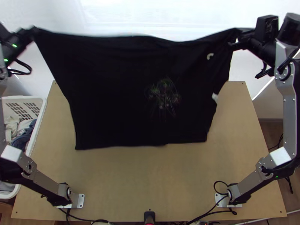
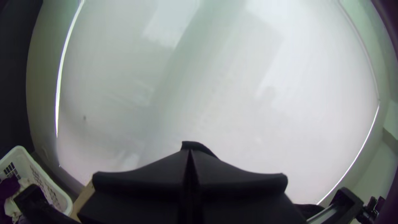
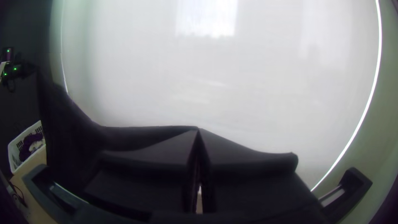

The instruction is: Fold the t-shirt

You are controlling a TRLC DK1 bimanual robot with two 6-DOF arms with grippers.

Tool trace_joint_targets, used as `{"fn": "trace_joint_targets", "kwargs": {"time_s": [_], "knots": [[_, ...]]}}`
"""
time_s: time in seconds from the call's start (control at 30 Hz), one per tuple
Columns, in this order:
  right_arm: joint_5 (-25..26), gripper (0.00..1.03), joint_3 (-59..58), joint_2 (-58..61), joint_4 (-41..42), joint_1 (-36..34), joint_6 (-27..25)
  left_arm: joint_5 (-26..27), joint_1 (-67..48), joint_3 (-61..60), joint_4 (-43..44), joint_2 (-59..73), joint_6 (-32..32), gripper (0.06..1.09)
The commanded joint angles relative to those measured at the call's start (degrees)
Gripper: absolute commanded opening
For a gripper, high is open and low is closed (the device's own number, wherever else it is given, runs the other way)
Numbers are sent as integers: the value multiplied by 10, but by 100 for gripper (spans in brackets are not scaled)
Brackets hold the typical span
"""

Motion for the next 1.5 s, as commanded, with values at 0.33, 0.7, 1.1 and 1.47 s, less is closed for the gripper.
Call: {"fn": "trace_joint_targets", "kwargs": {"time_s": [0.33, 0.7, 1.1, 1.47], "knots": [[-33, 3, -46, -342, -173, 42, -46, -5, 62, -115, 71, -384, -127, 9], [-30, 3, -4, -430, -236, 29, -62, -2, 75, -145, 74, -491, -112, 9], [23, 3, -32, -488, -132, 18, -54, -9, 92, -181, 100, -517, -112, 9], [21, 3, -50, -492, -105, 34, -41, -7, 93, -201, 115, -520, -115, 9]]}}
